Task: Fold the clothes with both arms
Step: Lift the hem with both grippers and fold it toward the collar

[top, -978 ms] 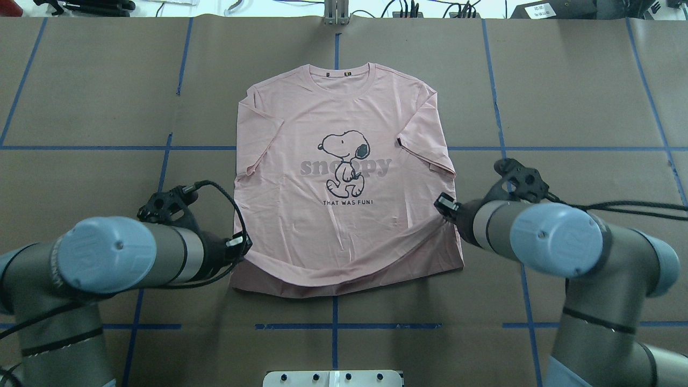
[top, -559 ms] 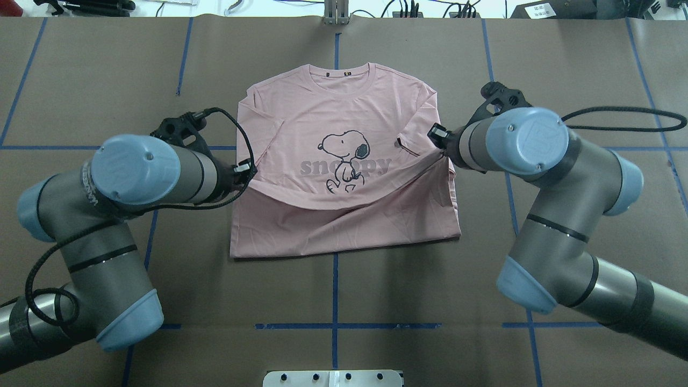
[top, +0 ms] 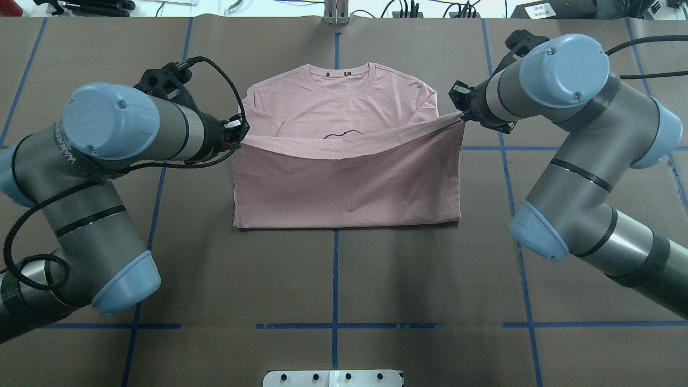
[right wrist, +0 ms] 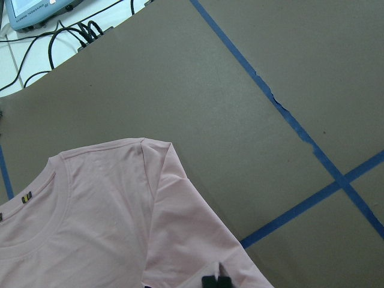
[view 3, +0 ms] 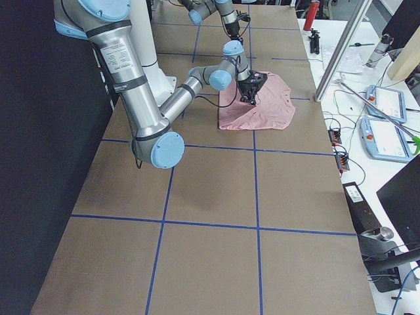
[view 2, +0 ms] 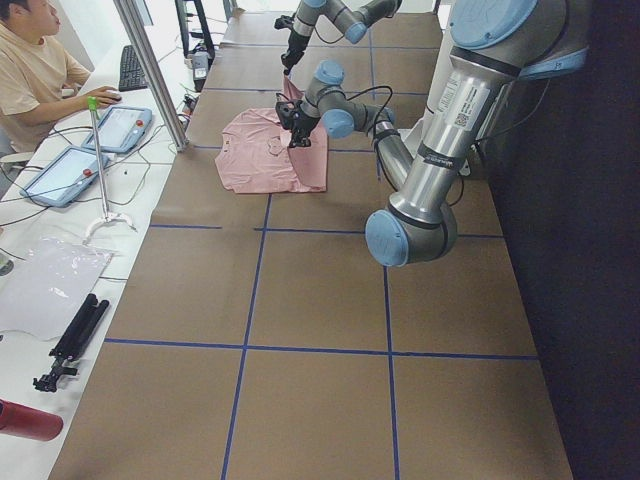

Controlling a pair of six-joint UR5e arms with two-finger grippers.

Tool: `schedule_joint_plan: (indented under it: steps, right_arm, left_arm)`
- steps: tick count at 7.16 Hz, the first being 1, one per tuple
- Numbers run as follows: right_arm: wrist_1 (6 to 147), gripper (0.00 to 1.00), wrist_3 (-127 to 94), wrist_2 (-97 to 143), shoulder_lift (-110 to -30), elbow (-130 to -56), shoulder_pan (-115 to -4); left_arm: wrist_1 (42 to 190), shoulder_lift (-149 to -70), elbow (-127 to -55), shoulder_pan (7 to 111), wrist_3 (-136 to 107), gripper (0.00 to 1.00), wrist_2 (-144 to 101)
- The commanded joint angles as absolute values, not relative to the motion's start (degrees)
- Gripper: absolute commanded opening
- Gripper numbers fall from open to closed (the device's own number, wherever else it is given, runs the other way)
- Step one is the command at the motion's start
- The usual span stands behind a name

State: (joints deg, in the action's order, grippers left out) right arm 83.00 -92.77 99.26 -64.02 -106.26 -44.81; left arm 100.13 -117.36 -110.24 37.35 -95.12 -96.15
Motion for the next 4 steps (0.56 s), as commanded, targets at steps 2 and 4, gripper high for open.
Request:
schedule_joint_plan:
  steps: [2,4]
  right_arm:
    - [82.7,0.0,-89.8,99.6,-56.4,-96.7,-48.5]
    - [82.5,0.0,-88.9,99.5,-52.3,-90.1,-48.7]
  left_arm:
    - [100.4,-117.9,-109.1,41.0,-92.8,0.0,-96.0]
    - [101.4,-120.4,-104.3,41.7,-91.8,0.0,-95.8]
